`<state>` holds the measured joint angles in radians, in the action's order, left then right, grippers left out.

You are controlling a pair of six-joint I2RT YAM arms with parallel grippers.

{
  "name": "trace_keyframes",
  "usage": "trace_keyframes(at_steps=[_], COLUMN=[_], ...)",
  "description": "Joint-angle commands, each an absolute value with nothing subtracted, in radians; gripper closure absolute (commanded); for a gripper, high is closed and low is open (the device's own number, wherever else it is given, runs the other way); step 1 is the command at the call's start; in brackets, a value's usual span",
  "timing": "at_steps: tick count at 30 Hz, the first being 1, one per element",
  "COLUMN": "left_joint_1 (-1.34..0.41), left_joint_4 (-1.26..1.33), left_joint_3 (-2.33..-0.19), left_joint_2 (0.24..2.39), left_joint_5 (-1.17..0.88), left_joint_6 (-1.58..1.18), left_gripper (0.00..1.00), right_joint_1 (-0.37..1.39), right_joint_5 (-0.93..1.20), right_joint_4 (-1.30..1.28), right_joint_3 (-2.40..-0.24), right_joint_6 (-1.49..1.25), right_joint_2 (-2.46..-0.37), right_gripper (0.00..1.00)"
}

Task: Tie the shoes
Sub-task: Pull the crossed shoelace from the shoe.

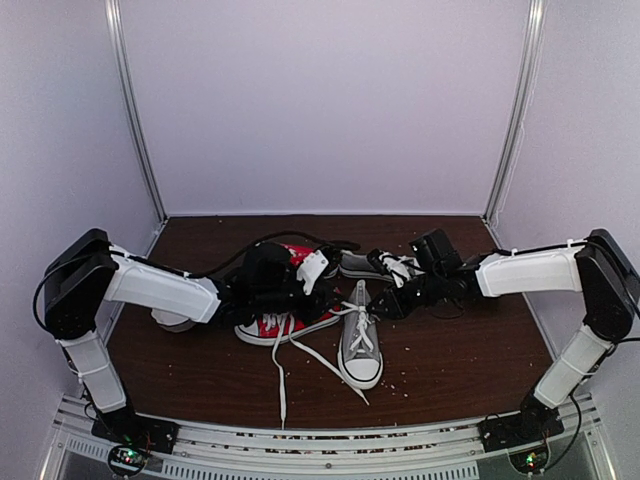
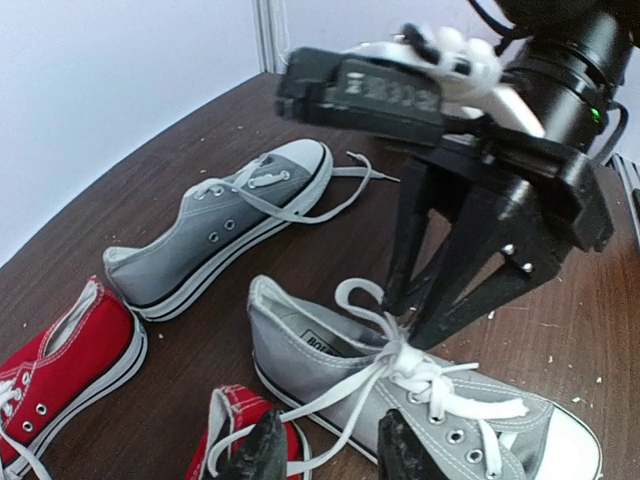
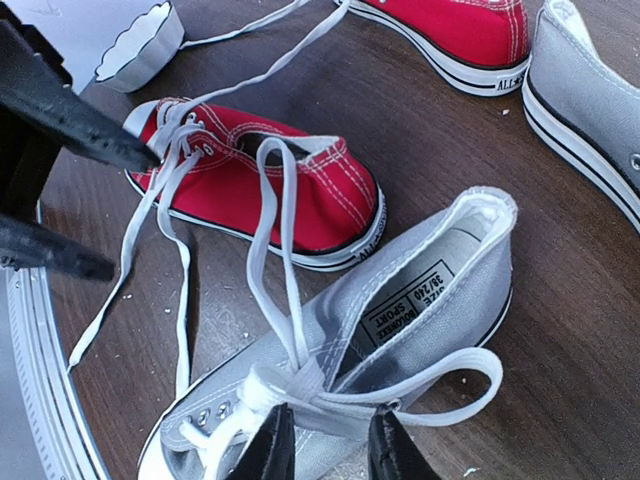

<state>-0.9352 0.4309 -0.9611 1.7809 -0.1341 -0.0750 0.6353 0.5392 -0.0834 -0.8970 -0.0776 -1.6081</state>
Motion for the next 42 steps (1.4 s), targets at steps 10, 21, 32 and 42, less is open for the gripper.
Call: trace_keyframes(at_steps=[10, 21, 32, 42], left_joint_1=[-0.966, -0.966, -0.966, -0.966], left_joint_4=[0.402, 0.405, 0.405, 0.403], left_joint_3=[-0.995, -0.986, -0.980, -0.980], left_joint_2=[1.780, 1.776, 1.775, 1.776], left_joint_5=[-0.154, -0.137, -0.129, -0.125], left_joint_6=[0.017, 0.015, 0.012, 0.014], left_gripper=[0.69, 0.68, 0.68, 0.68], right_joint_1=[0.641, 0.735, 0.762, 0.771], right_joint_5=[0.481, 0.395, 0.412, 0.422], right_joint_4=[-0.237, -0.155, -0.139, -0.140], right_joint_3=[-0.882, -0.830, -0.869, -0.886], right_joint_6=[-0.130, -0.309, -0.326, -0.327], right_joint_2=[-1.448, -1.451, -1.543, -1.565], right_gripper=[0.68, 0.75, 0.76, 0.82])
